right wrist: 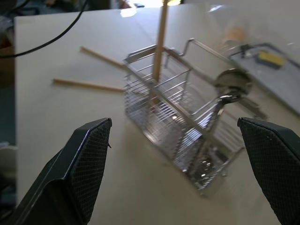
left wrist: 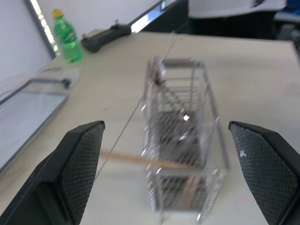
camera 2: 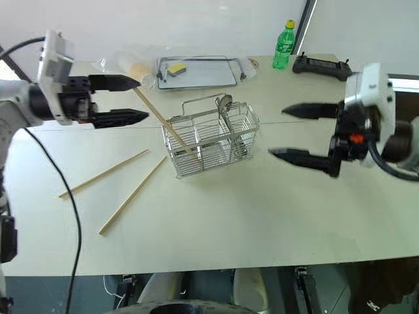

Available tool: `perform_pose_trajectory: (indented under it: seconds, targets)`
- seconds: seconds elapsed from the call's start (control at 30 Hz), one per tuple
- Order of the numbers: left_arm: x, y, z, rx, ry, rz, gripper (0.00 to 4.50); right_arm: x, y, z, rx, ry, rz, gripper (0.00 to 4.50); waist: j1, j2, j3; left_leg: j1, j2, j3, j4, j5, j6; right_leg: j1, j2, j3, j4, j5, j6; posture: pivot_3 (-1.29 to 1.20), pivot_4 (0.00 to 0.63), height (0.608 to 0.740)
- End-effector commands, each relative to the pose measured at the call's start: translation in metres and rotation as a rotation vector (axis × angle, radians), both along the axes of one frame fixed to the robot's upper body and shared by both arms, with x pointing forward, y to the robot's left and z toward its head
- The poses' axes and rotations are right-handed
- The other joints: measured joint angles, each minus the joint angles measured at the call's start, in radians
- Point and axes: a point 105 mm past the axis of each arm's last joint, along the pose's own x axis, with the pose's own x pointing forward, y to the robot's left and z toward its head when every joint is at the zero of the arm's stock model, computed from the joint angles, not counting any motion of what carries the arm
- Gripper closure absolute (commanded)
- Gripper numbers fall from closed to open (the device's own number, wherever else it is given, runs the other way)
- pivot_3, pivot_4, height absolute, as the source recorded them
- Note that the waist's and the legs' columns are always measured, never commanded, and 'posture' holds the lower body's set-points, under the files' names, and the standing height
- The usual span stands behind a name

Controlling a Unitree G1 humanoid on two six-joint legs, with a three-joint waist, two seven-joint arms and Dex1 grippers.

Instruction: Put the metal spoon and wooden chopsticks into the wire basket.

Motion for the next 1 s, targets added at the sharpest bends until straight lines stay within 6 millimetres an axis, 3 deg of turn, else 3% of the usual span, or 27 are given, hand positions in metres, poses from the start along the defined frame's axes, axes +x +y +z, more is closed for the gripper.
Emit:
perform_pose_trajectory:
  seconds: [0.03,0.13,0.33,0.4,0.57,0.73,1.0]
  targets:
    - [0.0,0.021,0.01,0.086,-0.037,0.026,0.0,-0.008,0.002,0.004,-0.003,-0.05,0.02,0.08,0.001,0.0,0.0,0.0,0.0,0.0,0.001,0.0,0.0,0.0,-0.001,0.0,0.0,0.0,0.0,0.0,0.15,0.703]
    - [0.014,0.042,-0.005,0.189,0.003,0.084,0.0,-0.008,0.004,-0.003,-0.008,-0.05,0.016,0.08,0.005,0.0,0.0,-0.001,0.0,0.001,0.001,0.0,0.0,0.0,-0.002,0.0,0.0,0.0,-0.001,0.0,0.15,0.703]
    - [0.054,0.063,-0.059,0.43,0.133,0.121,0.0,-0.015,0.008,-0.02,-0.084,-0.041,0.043,0.08,0.028,-0.002,0.0,-0.003,-0.002,0.0,0.001,0.0,0.0,-0.001,-0.003,0.0,-0.001,0.002,-0.003,0.0,0.15,0.703]
    - [0.067,0.063,-0.078,0.5,0.176,0.134,0.0,-0.017,0.009,-0.024,-0.093,-0.043,0.045,0.08,0.029,-0.003,0.0,-0.004,-0.002,0.0,0.001,0.0,0.0,-0.002,-0.003,-0.001,-0.001,0.002,-0.002,0.0,0.15,0.703]
    - [0.089,0.043,-0.117,0.636,0.221,0.11,0.0,-0.023,0.015,-0.022,-0.065,-0.06,0.016,0.08,0.024,-0.005,0.0,-0.015,-0.003,-0.002,0.008,0.0,0.0,-0.007,-0.003,-0.002,-0.001,0.005,0.003,0.0,0.15,0.703]
    - [0.102,0.026,-0.136,0.701,0.226,0.132,0.0,-0.029,0.019,-0.02,-0.029,-0.063,-0.025,0.08,0.023,-0.007,0.0,-0.017,-0.003,-0.002,0.012,0.0,0.0,-0.008,-0.003,-0.002,0.0,0.006,0.005,0.0,0.15,0.703]
    - [0.101,0.032,-0.154,0.877,0.255,0.124,0.0,-0.036,0.021,-0.018,0.021,-0.077,-0.1,0.08,0.025,-0.009,0.0,-0.016,-0.002,-0.002,0.013,0.0,0.0,-0.008,-0.003,-0.003,0.002,0.007,0.005,0.0,0.15,0.703]
